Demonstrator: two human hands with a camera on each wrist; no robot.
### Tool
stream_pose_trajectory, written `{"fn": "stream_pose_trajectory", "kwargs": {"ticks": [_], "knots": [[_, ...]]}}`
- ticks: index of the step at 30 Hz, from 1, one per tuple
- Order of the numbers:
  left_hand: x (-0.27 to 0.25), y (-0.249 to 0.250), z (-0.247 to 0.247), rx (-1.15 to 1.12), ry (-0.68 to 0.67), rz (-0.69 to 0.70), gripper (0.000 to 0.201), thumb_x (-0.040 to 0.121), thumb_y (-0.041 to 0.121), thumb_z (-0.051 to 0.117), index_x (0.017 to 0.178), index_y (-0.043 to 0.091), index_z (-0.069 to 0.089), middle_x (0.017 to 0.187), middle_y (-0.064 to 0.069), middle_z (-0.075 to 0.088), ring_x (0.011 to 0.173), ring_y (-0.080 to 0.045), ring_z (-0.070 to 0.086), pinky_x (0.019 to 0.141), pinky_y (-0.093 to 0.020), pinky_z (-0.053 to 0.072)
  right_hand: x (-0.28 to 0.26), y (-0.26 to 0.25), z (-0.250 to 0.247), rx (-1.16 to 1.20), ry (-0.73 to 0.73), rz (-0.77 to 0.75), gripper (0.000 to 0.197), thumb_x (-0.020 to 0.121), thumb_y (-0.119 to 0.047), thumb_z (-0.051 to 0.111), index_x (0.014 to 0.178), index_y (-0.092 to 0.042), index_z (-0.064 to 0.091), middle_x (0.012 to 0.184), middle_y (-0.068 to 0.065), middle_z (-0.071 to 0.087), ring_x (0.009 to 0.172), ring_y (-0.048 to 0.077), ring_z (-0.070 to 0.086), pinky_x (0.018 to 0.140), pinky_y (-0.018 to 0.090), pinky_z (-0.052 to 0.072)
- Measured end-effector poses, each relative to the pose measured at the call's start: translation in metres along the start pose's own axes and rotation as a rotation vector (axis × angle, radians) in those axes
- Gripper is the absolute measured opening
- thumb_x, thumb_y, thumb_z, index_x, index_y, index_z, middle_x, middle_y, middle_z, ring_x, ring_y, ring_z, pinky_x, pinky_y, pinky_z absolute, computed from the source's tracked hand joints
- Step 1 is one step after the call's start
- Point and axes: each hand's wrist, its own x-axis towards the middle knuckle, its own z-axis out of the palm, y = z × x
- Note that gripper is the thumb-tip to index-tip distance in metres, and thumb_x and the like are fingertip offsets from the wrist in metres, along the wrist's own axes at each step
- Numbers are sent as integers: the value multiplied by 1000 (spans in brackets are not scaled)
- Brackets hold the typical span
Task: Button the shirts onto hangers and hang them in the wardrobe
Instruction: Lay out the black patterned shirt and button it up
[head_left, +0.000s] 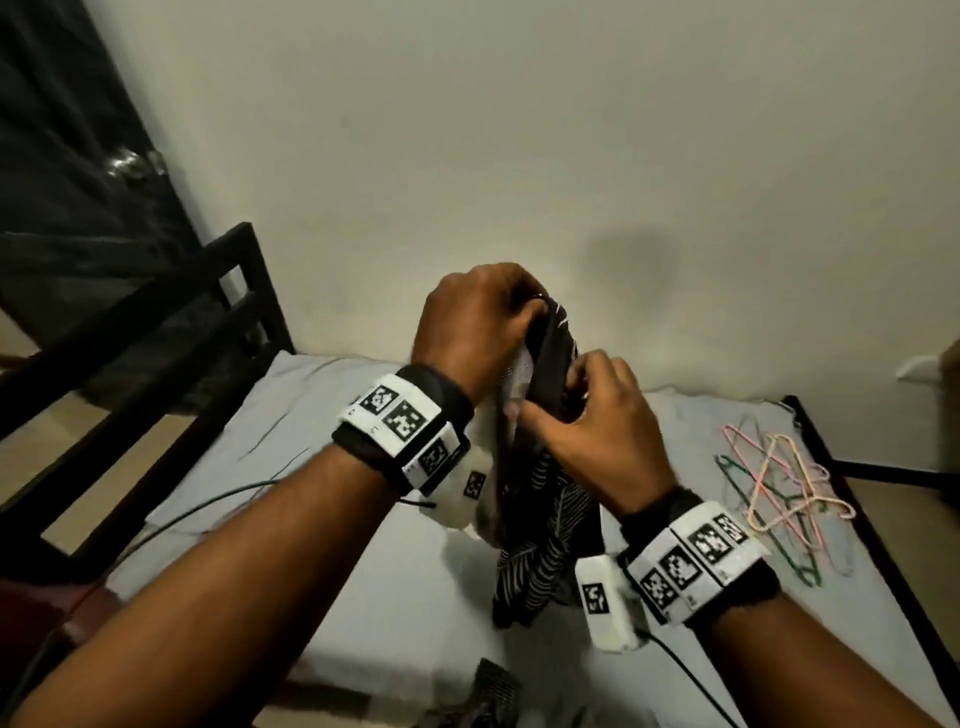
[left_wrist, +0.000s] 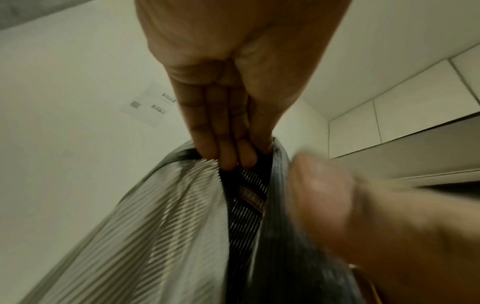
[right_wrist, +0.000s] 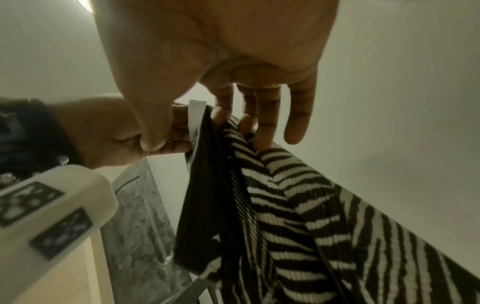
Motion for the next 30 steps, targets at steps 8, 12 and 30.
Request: {"fn": "stream_pose_trajectory", "kwargs": {"ticks": [8, 12, 30], "knots": [[33, -34, -25, 225, -155, 28, 21, 99, 29, 58, 110, 17, 71, 109, -9, 67, 103, -29, 61, 80, -33, 44, 12, 12, 9, 386, -143, 239, 21, 85, -28, 68, 75, -19, 52, 70, -4, 61, 68, 19, 59, 69, 39, 52], [45, -72, -36, 93, -311, -43, 16, 99, 27, 61, 104, 14, 69, 107, -9, 59, 103, -27, 56, 83, -30, 41, 27, -2, -10, 901, 10, 345, 18, 97, -8, 59, 84, -19, 55, 74, 6, 65, 61, 17, 61, 57, 29, 50], [44, -76, -26, -47, -562, 293, 27, 95, 29, 69, 120, 34, 63, 102, 10, 61, 92, -10, 59, 75, -27, 43, 56, 15, -98, 670, -61, 225, 18, 89, 8, 63, 89, -6, 75, 93, 12, 76, 87, 22, 70, 83, 34, 58]]}}
